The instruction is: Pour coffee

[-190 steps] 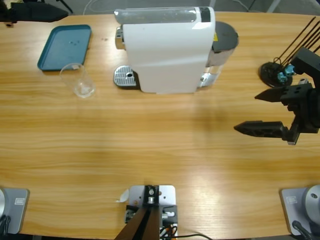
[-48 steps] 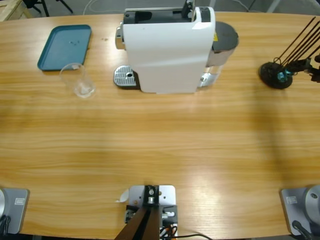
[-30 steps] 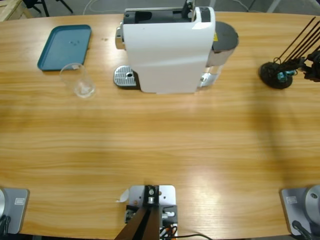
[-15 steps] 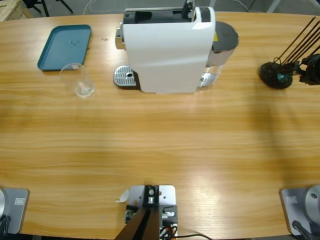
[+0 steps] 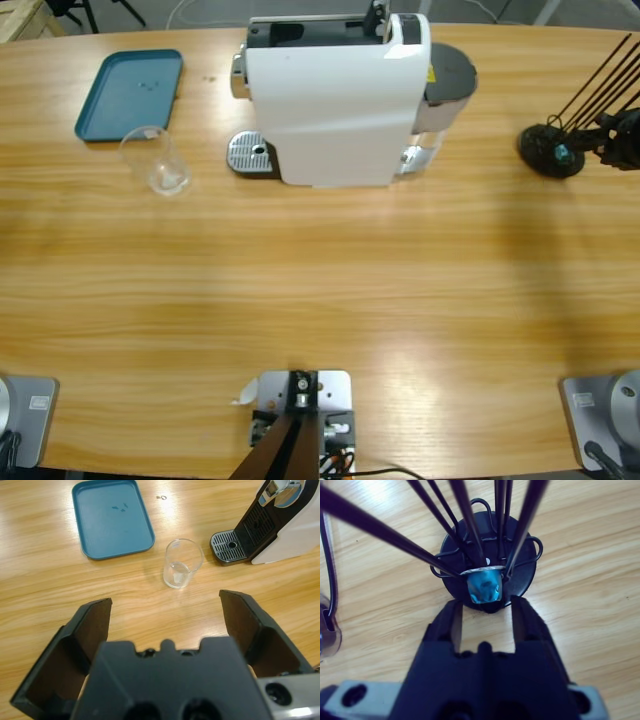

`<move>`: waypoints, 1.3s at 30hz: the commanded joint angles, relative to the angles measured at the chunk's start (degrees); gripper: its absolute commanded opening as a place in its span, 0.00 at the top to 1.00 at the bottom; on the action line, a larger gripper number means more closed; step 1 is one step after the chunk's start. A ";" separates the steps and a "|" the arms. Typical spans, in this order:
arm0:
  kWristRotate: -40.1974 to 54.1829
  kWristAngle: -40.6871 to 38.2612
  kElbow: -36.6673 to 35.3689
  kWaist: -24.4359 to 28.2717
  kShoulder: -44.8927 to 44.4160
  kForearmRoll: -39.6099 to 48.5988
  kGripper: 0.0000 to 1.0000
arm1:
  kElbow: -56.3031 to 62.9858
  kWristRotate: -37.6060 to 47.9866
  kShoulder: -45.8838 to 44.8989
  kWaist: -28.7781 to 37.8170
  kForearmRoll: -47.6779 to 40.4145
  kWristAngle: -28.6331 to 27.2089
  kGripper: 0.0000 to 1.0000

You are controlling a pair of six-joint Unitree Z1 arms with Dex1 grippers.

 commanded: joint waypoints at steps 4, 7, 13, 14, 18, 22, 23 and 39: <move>0.53 0.83 2.15 0.65 1.28 -0.45 0.07 | 1.28 0.20 2.37 -0.58 -1.04 0.00 0.75; 0.53 0.83 2.15 0.65 1.28 -0.46 0.07 | 1.33 0.20 2.37 -0.62 -1.07 -0.01 0.77; 0.53 0.83 2.15 0.65 1.28 -0.48 0.07 | 1.55 0.20 2.46 -0.62 -1.16 0.04 0.85; 0.53 0.83 2.15 0.65 1.28 -0.46 0.07 | 1.55 0.20 2.46 -0.64 -1.16 -0.01 0.91; 0.53 0.83 2.15 0.65 1.28 -0.45 0.07 | 1.63 0.20 2.32 -0.64 -1.16 -0.01 0.92; 0.53 0.74 2.15 0.65 1.37 -0.46 0.07 | 1.86 0.20 1.95 -0.62 -1.16 -0.01 0.92; 0.53 0.74 2.15 0.65 1.34 -0.45 0.07 | 1.93 0.20 1.82 -0.64 -1.16 -0.01 0.92; 0.53 0.58 2.24 0.56 0.58 -0.67 0.07 | -1.88 -0.41 -9.53 -0.29 7.10 -0.63 0.81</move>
